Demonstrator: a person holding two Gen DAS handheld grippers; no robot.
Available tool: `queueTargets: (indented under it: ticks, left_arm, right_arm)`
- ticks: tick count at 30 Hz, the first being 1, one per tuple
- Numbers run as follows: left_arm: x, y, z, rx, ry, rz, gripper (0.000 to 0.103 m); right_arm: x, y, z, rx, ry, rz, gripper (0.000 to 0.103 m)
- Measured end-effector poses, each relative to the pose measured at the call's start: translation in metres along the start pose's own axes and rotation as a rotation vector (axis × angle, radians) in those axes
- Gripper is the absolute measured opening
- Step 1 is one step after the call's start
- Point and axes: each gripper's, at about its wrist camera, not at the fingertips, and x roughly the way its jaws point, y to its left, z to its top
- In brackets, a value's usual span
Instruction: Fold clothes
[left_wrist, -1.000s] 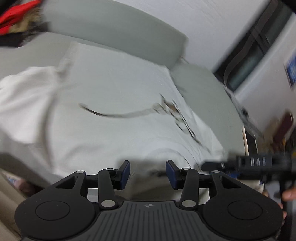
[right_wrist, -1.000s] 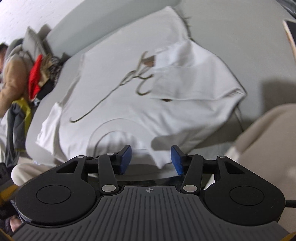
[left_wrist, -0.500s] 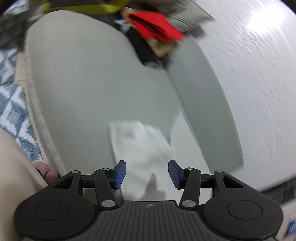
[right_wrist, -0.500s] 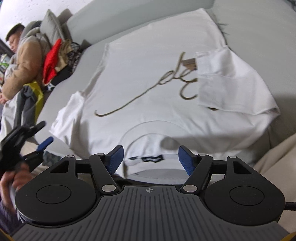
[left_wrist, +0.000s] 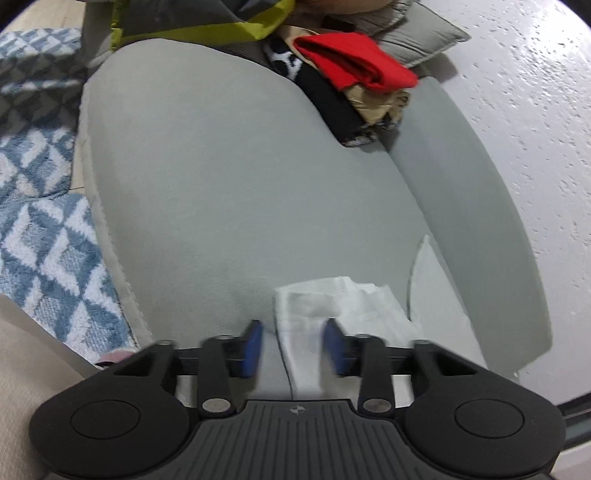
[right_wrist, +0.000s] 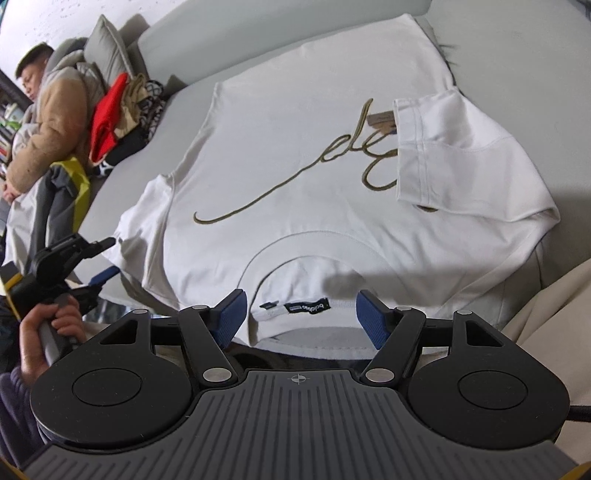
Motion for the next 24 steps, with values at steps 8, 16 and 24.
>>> queueTargets:
  ticks: [8, 16, 24]
  left_arm:
    - [-0.032, -0.032, -0.009, 0.181, -0.175, -0.043, 0.0]
    - [-0.063, -0.133, -0.087, 0.856, -0.317, -0.195, 0.0]
    - [-0.022, -0.16, -0.245, 1.625, -0.117, -0.118, 0.021]
  right_arm:
    - [-0.004, -0.009, -0.006, 0.014, 0.001, 0.007, 0.071]
    - [-0.006, -0.016, -0.013, 0.026, 0.0, 0.016, 0.071]
    - [-0.006, -0.027, -0.017, 0.055, 0.006, 0.009, 0.071]
